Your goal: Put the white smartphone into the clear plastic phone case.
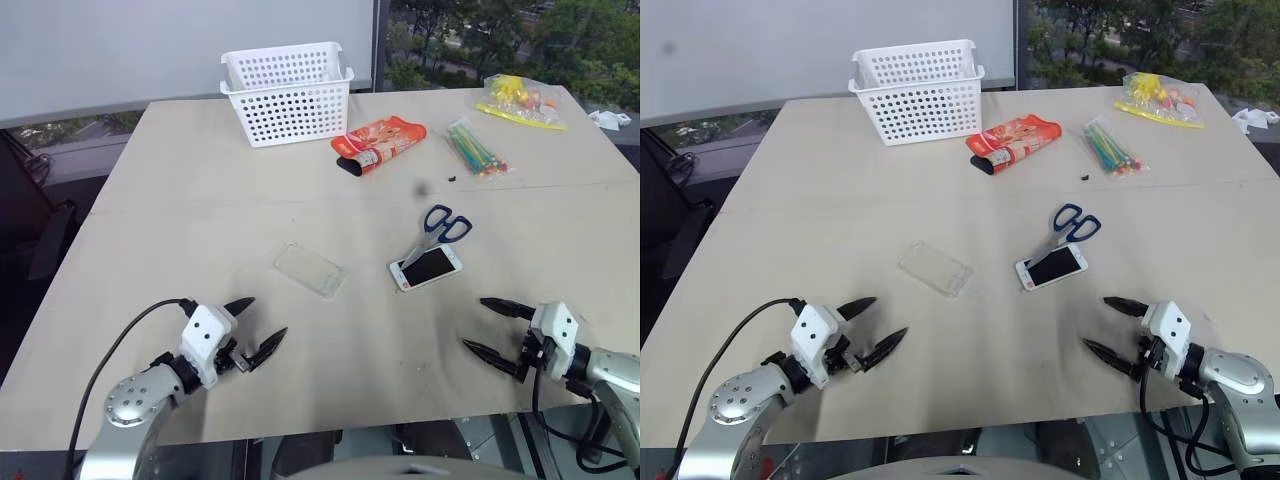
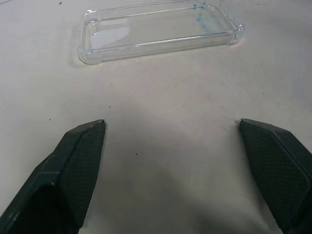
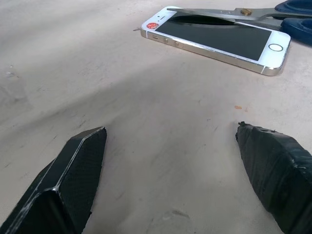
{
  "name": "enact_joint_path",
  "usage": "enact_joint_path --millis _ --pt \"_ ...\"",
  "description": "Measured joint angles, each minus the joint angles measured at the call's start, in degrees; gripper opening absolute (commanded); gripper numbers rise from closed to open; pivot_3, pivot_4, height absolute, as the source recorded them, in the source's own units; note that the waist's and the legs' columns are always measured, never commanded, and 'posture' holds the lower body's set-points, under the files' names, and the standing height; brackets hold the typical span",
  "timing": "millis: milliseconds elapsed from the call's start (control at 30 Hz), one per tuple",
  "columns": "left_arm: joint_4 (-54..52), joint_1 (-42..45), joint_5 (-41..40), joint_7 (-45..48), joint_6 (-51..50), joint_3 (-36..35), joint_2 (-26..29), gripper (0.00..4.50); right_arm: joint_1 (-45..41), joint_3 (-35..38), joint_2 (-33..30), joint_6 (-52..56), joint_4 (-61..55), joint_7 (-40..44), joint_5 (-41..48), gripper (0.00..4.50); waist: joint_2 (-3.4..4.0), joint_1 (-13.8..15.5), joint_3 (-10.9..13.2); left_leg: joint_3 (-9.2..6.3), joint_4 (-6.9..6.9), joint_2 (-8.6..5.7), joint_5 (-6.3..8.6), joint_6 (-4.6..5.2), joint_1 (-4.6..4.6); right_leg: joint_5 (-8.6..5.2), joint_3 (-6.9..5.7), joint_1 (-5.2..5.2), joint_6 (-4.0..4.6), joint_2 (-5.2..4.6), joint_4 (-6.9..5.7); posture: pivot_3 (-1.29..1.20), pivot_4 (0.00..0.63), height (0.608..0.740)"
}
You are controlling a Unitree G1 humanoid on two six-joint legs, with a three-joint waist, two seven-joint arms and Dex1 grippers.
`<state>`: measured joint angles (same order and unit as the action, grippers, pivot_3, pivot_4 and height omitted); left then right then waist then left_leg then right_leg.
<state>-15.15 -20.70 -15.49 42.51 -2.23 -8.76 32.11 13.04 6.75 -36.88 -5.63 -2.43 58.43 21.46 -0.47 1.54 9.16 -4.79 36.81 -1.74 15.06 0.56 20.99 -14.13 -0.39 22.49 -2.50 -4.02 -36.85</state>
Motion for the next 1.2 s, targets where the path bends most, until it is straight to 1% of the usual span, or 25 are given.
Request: enact_joint_path --millis 500,767,900,967,1033,1067,1133,1200 --pt "1.4 1.2 0.0 1.1 1.3 0.0 0.5 4.46 -0.1 0.0 0.0 0.0 0.1 -0.1 0.0 4.5 0.0 0.0 0.0 0.0 0.01 0.0 0.0 0.0 0.0 0.0 -0.01 0.0 0.0 0.01 -0.01 0.0 0.15 0.74" --pt "2.5 3.4 -0.5 3.7 0.3 0.0 2.5 4.46 0.2 0.0 0.3 0.1 -0.5 -0.6 -0.3 4.5 0.0 -0.4 0.0 -0.02 0.02 0.01 0.0 0.0 0.01 0.0 -0.03 0.0 0.0 0.02 -0.01 0.0 0.15 0.74" --pt "3.1 5.6 -1.1 5.5 -0.9 0.1 3.8 4.46 0.9 0.0 0.6 1.5 -3.0 -1.3 0.2 4.5 0.0 -0.7 0.0 -0.05 0.02 0.02 0.0 0.0 0.04 0.01 -0.06 0.03 -0.02 0.04 -0.02 0.0 0.15 0.74" --pt "3.1 9.0 -2.6 7.3 -2.2 0.3 4.6 4.46 1.0 -0.1 0.6 4.0 -6.8 -1.4 1.8 4.5 0.02 -0.7 0.1 -0.09 0.05 0.03 0.0 0.0 0.08 0.04 -0.08 0.06 -0.06 0.05 -0.07 0.0 0.15 0.74" --pt "3.7 13.7 -2.6 9.8 -2.2 1.3 6.7 4.46 -0.2 -1.0 0.1 7.1 -11.5 -1.5 3.6 4.5 0.01 -0.7 0.1 -0.11 0.1 0.03 0.0 -0.01 0.08 0.05 -0.1 0.06 -0.07 0.09 -0.12 0.0 0.15 0.74" --pt "4.0 14.8 -2.4 10.5 -2.0 1.7 7.5 4.46 -0.6 -1.3 0.0 7.9 -12.6 -1.5 3.9 4.5 0.01 -0.8 0.1 -0.1 0.1 0.02 0.0 0.0 0.08 0.05 -0.1 0.06 -0.07 0.1 -0.13 0.0 0.15 0.74" --pt "7.4 19.8 -0.9 14.5 -0.1 4.4 10.2 4.46 -1.7 -2.7 -0.3 11.5 -17.3 -1.7 5.4 4.5 0.04 -0.8 0.1 -0.09 0.1 0.02 0.0 0.0 0.09 0.06 -0.09 0.08 -0.09 0.15 -0.13 0.0 0.15 0.74" --pt "12.7 24.8 0.9 17.7 2.4 6.7 11.3 4.46 -2.9 -4.3 -0.6 14.5 -21.1 -2.2 6.3 4.5 0.02 -0.8 0.1 -0.09 0.1 0.02 0.0 0.0 0.12 0.13 -0.08 0.11 -0.2 0.2 -0.12 0.0 0.15 0.74"
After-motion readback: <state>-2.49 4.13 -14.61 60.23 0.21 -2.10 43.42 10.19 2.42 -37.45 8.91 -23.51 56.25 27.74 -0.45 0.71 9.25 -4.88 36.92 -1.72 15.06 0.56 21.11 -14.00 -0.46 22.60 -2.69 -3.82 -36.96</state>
